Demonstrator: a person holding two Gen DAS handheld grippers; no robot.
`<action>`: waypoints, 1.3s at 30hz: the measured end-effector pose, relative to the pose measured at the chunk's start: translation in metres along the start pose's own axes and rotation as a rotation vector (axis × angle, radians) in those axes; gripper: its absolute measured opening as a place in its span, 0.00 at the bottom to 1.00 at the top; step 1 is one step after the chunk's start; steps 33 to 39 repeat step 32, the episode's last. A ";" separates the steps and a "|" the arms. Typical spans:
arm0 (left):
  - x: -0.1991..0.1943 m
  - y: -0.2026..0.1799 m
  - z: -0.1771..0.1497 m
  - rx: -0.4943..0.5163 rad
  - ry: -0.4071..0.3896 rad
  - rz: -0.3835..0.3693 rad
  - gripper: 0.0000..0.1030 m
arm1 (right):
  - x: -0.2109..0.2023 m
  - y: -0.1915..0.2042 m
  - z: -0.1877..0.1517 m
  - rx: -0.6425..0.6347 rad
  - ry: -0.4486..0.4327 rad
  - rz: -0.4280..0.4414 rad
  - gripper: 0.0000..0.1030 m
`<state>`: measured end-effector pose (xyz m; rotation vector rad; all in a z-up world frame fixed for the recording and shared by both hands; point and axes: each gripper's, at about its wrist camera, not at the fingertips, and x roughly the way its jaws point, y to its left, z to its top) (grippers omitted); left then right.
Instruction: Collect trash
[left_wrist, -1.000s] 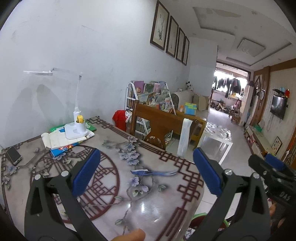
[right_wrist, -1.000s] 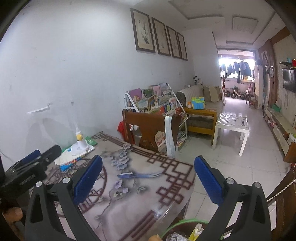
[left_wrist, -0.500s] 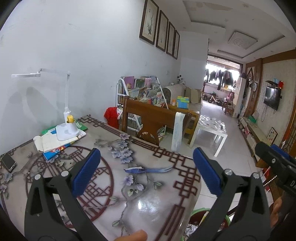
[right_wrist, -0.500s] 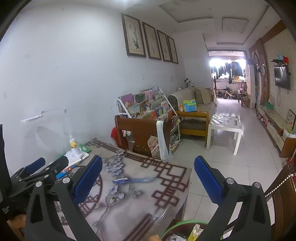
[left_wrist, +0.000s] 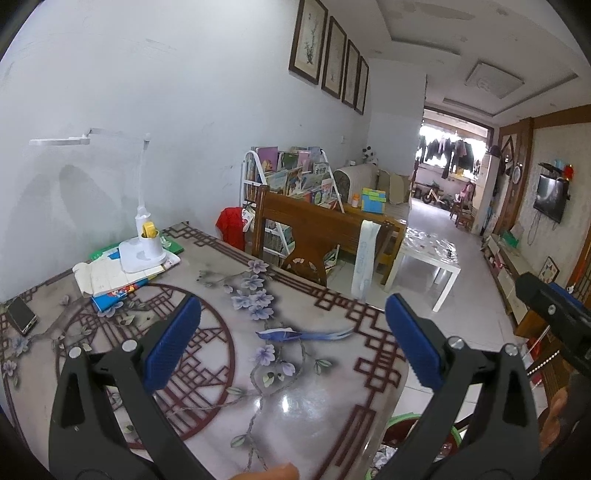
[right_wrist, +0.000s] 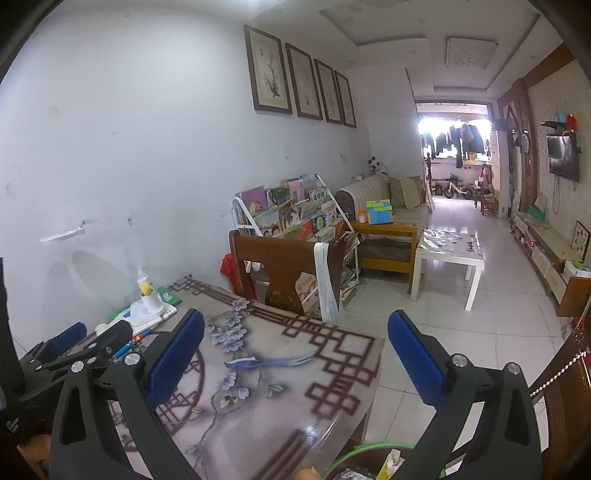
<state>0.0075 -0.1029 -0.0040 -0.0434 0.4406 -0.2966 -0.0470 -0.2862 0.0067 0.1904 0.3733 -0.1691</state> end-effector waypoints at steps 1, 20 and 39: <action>-0.001 0.002 0.000 0.002 0.000 0.006 0.95 | 0.001 0.003 0.001 -0.006 0.003 -0.005 0.93; 0.000 0.019 -0.005 -0.007 0.017 0.021 0.95 | 0.012 0.018 0.002 -0.034 0.038 -0.027 0.93; 0.008 0.091 -0.038 -0.114 0.126 0.153 0.95 | 0.103 0.065 -0.060 -0.126 0.261 0.070 0.93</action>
